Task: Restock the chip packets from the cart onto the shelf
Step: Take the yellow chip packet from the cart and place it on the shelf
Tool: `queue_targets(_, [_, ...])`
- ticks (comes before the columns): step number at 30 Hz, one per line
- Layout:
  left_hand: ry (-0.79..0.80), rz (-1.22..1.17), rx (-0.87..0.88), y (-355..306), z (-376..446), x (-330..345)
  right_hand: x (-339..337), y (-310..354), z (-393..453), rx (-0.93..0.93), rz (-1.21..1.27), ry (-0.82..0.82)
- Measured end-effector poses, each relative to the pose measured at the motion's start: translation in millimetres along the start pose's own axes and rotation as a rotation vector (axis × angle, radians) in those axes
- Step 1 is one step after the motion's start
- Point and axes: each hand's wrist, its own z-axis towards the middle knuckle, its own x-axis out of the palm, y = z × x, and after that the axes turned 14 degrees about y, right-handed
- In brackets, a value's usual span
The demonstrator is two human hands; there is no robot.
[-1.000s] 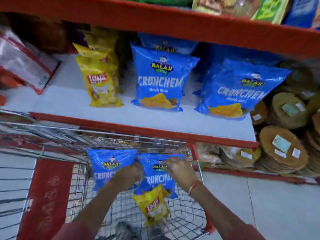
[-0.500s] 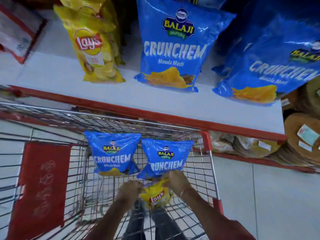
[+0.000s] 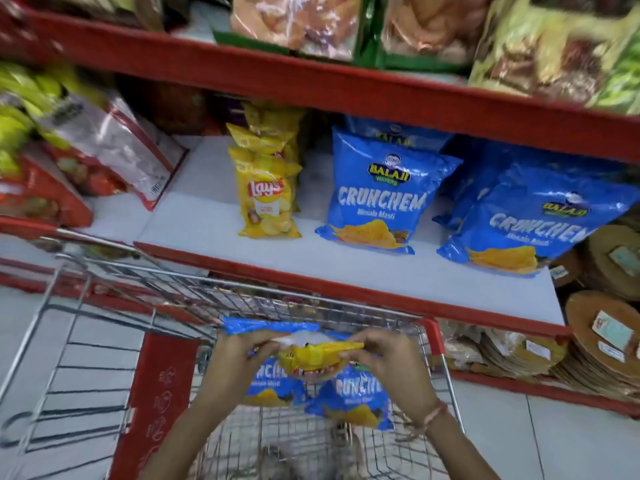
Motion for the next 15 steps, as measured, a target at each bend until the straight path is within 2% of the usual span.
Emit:
queue_targets(4, [-0.164,-0.024,0.116,-33.0,19.0,-54.9,-25.7,54.9,27.2,-0.156,0.002,-0.12])
queue_targets(10, [-0.37,0.005,0.251,-68.7,58.2,-115.3,-55.5,117.5,77.7,-0.28,-0.013,-0.27])
queue_targets(15, [-0.388,0.083,0.298,-69.0,92.2,-147.5,-61.9,130.3,116.4,-0.291,0.034,-0.29])
